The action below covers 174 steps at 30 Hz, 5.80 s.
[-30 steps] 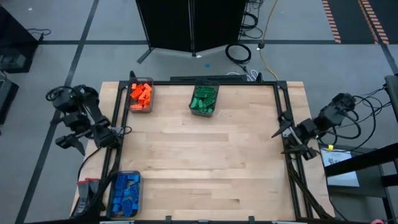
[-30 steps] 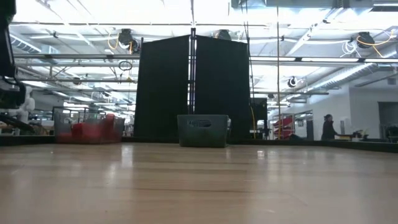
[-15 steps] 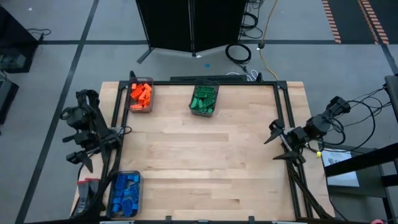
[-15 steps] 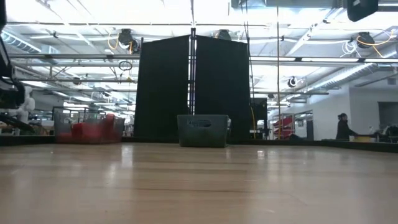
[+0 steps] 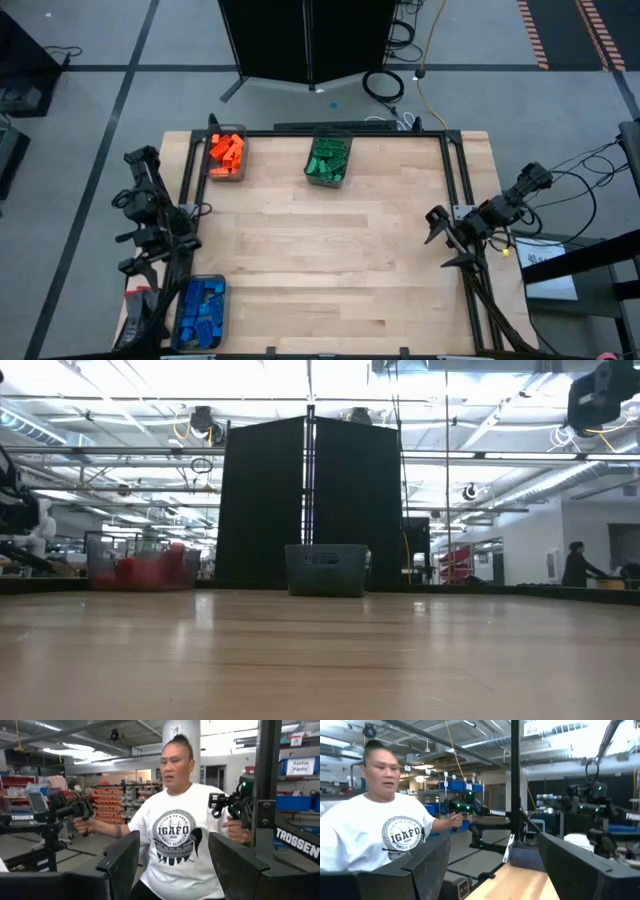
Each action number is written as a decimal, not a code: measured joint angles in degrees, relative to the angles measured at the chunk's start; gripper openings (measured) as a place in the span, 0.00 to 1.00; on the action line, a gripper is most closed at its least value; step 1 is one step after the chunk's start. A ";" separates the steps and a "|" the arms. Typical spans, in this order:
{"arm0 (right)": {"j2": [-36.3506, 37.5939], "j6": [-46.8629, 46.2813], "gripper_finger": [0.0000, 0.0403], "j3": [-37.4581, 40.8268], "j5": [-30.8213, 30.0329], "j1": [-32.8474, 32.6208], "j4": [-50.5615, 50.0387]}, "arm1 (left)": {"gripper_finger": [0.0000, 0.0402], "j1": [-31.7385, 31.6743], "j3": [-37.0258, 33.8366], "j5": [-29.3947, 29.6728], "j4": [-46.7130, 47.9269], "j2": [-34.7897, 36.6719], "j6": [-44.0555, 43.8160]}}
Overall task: Sort blocks
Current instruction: Return to Home Position
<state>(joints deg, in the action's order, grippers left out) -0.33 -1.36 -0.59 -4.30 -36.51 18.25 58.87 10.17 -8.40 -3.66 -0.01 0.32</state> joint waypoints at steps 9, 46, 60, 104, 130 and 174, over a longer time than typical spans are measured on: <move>0.12 -0.01 0.73 -0.23 0.05 0.02 -0.37 | 0.59 0.02 -5.99 -2.55 -7.34 0.00 0.02; 0.08 8.00 0.73 -0.25 -11.97 0.08 -14.79 | 0.59 -53.59 -9.85 -24.79 -0.56 -5.24 12.28; -0.27 13.20 0.73 -0.28 -24.03 10.57 -14.04 | 0.59 -78.05 -9.87 -50.35 -0.05 -15.59 19.72; 0.21 8.64 0.73 -5.29 31.28 39.60 -26.60 | 0.59 -97.42 -9.06 -69.40 -0.84 -23.50 23.49; -0.21 7.99 0.73 -3.97 23.69 39.58 -27.07 | 0.59 -97.37 -8.91 -42.24 1.59 -23.50 25.62; -0.21 8.01 0.73 -3.99 23.72 39.57 -27.08 | 0.59 -97.37 -8.89 -40.61 1.59 -23.50 25.57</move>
<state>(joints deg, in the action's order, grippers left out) -0.54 6.66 -4.58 19.42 3.07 -8.83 -38.50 1.28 -49.01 -2.07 -23.51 25.89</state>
